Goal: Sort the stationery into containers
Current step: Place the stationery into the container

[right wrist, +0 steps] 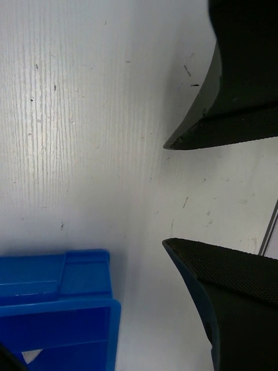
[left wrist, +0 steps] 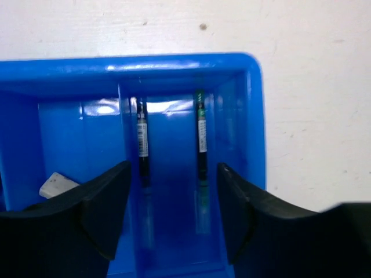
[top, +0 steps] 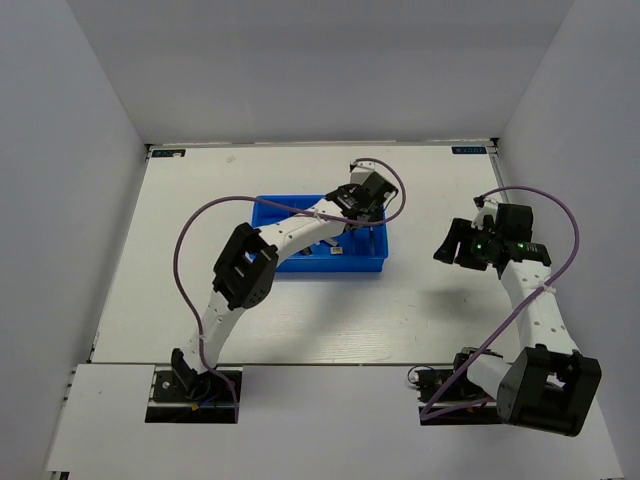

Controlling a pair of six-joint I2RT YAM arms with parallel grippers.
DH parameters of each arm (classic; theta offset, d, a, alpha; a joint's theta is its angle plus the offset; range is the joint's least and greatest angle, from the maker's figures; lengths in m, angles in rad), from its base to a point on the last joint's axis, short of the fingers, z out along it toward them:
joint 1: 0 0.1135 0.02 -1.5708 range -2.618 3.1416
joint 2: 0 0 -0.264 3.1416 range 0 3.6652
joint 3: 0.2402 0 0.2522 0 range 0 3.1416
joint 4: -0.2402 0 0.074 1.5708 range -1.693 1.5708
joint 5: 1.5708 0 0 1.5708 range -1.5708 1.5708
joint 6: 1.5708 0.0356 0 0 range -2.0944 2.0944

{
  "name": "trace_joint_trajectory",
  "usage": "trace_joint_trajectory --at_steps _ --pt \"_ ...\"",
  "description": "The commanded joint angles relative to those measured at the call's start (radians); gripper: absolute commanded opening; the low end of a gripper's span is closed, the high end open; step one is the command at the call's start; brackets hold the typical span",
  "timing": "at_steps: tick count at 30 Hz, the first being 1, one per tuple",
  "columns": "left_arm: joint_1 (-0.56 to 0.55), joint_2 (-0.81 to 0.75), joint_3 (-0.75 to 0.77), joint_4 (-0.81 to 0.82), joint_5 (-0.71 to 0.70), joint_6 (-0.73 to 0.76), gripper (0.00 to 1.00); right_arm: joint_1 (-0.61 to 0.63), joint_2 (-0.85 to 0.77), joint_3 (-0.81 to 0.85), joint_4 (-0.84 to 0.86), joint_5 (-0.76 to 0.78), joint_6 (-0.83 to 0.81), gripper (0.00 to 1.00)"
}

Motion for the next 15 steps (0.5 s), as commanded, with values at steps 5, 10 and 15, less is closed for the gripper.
trace_joint_trajectory --at_steps 5,10,15 --pt "-0.018 -0.282 -0.111 0.116 0.031 0.082 0.76 -0.010 -0.033 -0.011 -0.009 -0.086 -0.069 0.77" --pt "-0.094 -0.648 -0.398 0.145 0.143 0.217 0.85 -0.010 -0.105 -0.043 0.027 -0.023 -0.029 0.90" --pt "-0.116 -1.068 -0.870 0.148 0.130 0.239 1.00 -0.009 -0.209 -0.095 0.082 0.011 0.014 0.90"
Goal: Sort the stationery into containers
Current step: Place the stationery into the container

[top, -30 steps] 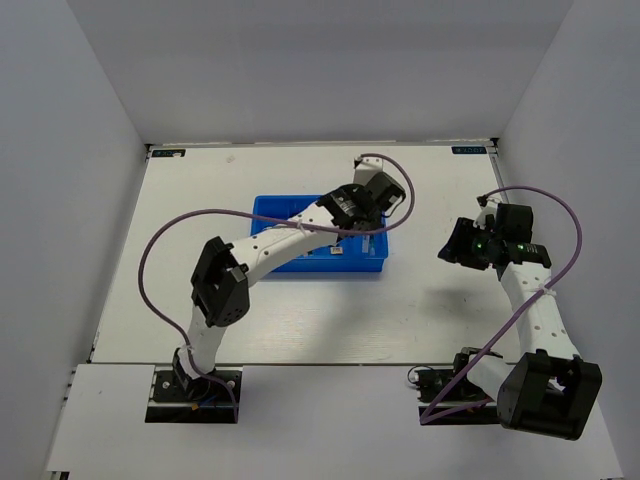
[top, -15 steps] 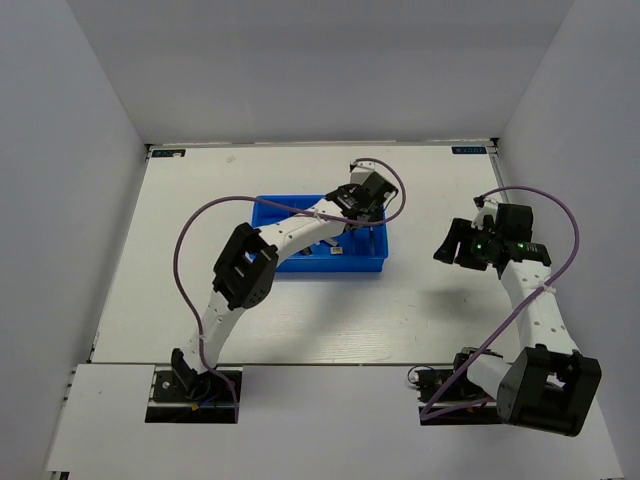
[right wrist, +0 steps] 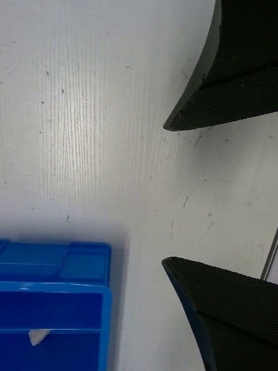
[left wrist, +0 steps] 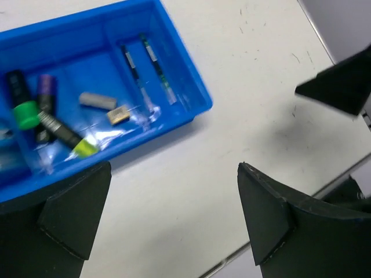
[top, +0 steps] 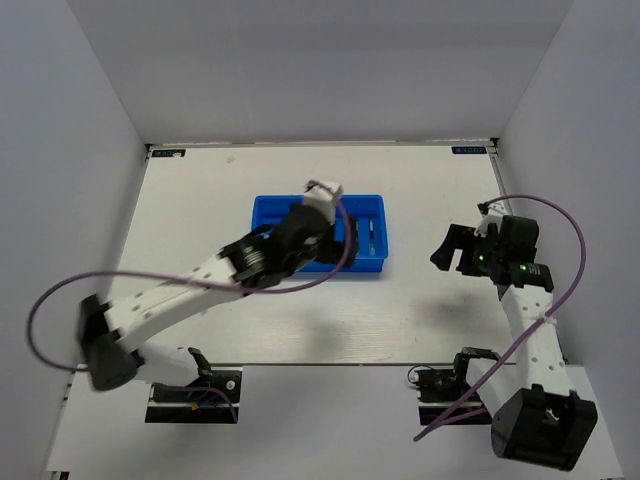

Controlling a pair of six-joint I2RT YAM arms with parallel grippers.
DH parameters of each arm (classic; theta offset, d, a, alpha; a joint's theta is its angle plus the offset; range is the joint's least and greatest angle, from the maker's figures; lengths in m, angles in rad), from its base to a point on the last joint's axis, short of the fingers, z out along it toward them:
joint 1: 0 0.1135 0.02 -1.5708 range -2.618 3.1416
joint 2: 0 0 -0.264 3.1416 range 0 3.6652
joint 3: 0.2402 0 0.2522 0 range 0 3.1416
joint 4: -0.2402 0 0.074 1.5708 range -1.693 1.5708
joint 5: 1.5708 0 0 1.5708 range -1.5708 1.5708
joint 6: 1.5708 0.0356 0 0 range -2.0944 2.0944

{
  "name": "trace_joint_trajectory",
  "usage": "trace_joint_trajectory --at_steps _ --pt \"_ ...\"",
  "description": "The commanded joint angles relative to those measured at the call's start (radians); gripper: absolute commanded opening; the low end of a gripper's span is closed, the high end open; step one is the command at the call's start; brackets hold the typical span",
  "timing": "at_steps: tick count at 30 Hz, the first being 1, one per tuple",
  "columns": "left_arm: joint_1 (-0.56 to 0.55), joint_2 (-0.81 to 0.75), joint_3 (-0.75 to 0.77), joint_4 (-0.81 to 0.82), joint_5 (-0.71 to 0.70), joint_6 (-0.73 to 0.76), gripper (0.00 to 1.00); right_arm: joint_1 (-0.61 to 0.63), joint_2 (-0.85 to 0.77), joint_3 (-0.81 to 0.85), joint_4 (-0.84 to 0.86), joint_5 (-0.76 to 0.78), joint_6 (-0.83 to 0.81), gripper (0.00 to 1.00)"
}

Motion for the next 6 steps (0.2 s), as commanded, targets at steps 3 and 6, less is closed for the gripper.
trace_joint_trajectory --at_steps 3,6 --pt "0.031 -0.308 -0.298 -0.144 -0.077 0.054 1.00 -0.007 -0.059 -0.028 0.070 -0.019 0.026 0.90" --pt "0.077 -0.491 -0.438 -0.211 -0.096 0.054 1.00 -0.004 -0.079 -0.056 0.115 -0.048 0.009 0.90"
